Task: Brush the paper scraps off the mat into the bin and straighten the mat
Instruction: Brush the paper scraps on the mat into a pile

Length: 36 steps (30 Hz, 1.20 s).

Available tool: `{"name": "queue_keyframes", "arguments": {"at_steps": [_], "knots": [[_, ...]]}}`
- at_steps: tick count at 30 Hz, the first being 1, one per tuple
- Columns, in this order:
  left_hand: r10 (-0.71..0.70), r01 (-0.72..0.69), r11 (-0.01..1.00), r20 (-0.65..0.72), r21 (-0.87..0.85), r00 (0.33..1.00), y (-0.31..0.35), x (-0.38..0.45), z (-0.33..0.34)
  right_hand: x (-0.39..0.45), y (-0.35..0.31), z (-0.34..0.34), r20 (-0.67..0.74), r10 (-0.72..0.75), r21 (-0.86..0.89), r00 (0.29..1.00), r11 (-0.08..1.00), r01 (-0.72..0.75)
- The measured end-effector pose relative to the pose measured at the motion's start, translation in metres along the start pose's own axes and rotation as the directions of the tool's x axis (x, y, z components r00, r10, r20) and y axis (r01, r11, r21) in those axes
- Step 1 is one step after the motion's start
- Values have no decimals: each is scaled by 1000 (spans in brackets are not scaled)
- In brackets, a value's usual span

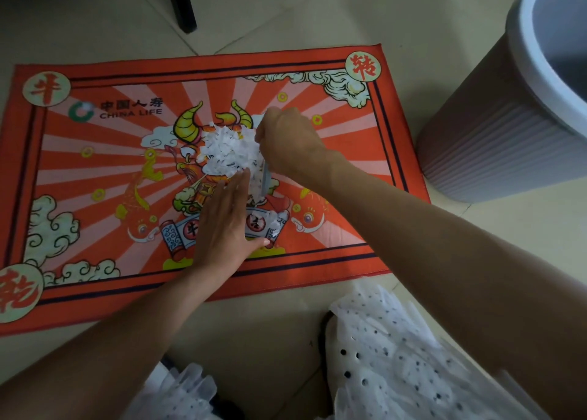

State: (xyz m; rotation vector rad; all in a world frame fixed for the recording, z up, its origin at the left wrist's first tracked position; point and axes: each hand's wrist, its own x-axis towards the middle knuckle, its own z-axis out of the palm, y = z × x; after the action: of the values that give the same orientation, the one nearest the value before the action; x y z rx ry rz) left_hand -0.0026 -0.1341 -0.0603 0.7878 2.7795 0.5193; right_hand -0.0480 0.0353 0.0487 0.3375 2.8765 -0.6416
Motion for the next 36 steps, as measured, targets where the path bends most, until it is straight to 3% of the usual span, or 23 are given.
{"name": "queue_keyframes", "arguments": {"at_steps": [9, 15, 22, 26, 29, 34, 36], "knots": [[7, -6, 1000, -35, 22, 999, -11, 2, -4, 0, 13, -11, -14, 29, 3, 999, 1000, -29], [3, -2, 1000, -34, 14, 999, -16, -1, -5, -14, 46, -18, 12, 105, 232, 994, 967, -104], [-3, 3, 1000, -3, -4, 1000, -16, -2, -5, -32, 65, -21, 2, 100, 440, 995, 893, -90], [12, -12, 1000, 5, 2, 1000, -18, -2, -4, -44, 84, -17, 30, 171, 575, 985, 803, -156], [35, -35, 999, 16, 21, 999, -20, -2, -3, -63, 103, -12, 106, 218, 701, 970, 676, -229], [60, -61, 998, 44, 4, 997, -22, -3, -2, -105, 140, 20, 230, 218, 784, 949, 537, -313], [73, -74, 997, 32, 15, 997, -22, -3, -1, -117, 154, 33, 277, 235, 827, 932, 435, -355]]}}
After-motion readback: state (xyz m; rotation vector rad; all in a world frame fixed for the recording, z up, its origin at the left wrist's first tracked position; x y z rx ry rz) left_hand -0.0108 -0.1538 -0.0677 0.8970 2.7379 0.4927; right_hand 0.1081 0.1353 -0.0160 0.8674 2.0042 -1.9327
